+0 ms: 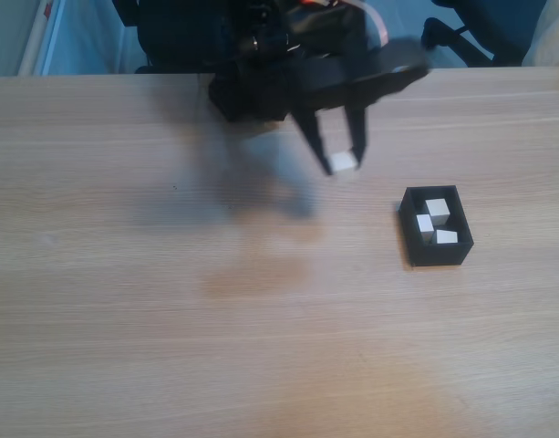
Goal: Pick blocks and place them in the box.
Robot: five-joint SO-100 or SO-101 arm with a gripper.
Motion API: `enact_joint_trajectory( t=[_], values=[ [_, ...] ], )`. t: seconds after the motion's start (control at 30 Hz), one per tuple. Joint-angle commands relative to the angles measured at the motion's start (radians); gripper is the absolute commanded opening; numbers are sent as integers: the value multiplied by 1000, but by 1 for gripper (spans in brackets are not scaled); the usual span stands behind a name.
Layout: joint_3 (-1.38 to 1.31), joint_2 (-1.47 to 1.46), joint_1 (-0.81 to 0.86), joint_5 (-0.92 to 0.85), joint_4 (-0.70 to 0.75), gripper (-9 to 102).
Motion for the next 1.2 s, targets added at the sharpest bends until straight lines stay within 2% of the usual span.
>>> enact_joint_trajectory(
  t=[0.0, 0.2, 0.53, 1.17],
  values=[
    [-34, 20, -112, 49, 6, 0],
    [-101, -75, -201, 72, -17, 0],
    [-245, -298, -230, 87, -107, 0],
    [-518, -646, -272, 147, -129, 0]
  ],
)
